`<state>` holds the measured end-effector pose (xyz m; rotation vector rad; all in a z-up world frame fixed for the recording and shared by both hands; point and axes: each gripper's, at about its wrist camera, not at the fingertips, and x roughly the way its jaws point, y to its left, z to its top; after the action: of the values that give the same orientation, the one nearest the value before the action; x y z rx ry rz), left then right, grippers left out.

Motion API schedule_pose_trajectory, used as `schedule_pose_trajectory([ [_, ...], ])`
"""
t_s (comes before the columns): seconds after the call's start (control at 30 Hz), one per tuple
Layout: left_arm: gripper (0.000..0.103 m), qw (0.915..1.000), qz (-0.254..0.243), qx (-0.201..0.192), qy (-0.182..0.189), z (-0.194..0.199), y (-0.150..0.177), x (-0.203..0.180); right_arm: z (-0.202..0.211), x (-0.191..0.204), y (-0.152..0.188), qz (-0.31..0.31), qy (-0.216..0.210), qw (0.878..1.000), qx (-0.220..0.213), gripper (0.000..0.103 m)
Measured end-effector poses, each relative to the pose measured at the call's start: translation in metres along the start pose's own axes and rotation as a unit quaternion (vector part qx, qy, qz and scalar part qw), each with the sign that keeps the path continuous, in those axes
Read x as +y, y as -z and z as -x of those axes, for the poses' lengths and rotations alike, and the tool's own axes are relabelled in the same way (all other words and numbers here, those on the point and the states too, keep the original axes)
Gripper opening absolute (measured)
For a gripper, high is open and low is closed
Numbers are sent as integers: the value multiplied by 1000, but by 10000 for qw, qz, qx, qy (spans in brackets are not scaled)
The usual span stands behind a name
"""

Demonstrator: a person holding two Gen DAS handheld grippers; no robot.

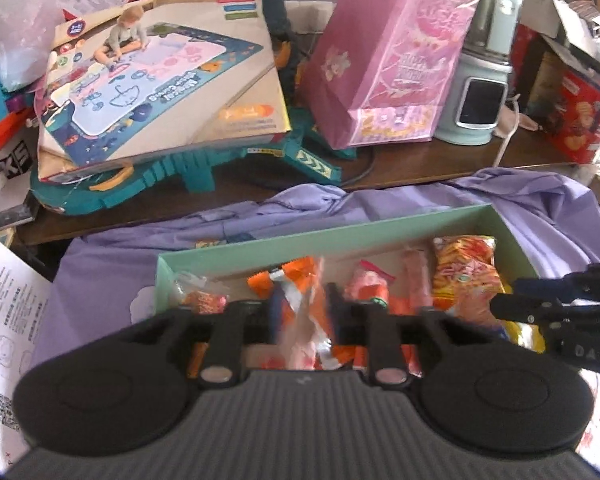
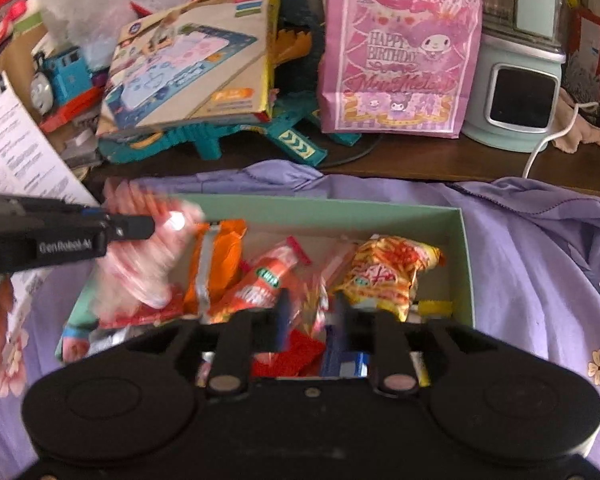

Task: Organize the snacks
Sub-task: 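Carry the foil packet and floral candy into the box and open both tools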

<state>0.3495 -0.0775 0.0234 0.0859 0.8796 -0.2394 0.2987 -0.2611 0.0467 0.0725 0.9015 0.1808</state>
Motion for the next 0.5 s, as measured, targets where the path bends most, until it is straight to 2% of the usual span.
schedule_pose_trajectory([
  [0.03,60,10000,10,-25,23,0,1,-2,-1,-1,0,-41,-10,10000,-45,56],
  [0.07,74,10000,-6,-79,-37,0,2,-4,0,0,0,-49,6,10000,-83,71],
  [0.1,83,9998,-55,-132,-145,2,4,-6,0,2,1,-27,51,9999,-136,79],
  [0.13,87,9995,-128,-160,-245,2,6,-9,1,3,2,3,88,9998,-168,82],
  [0.2,97,9991,-207,-143,-328,4,10,-12,2,6,5,34,123,9998,-148,96],
  [0.27,98,9993,-182,-63,-329,7,14,-12,6,10,7,63,196,9997,-146,102],
  [0.5,103,9993,59,-43,-377,37,30,-4,32,23,17,193,259,9994,-138,103],
])
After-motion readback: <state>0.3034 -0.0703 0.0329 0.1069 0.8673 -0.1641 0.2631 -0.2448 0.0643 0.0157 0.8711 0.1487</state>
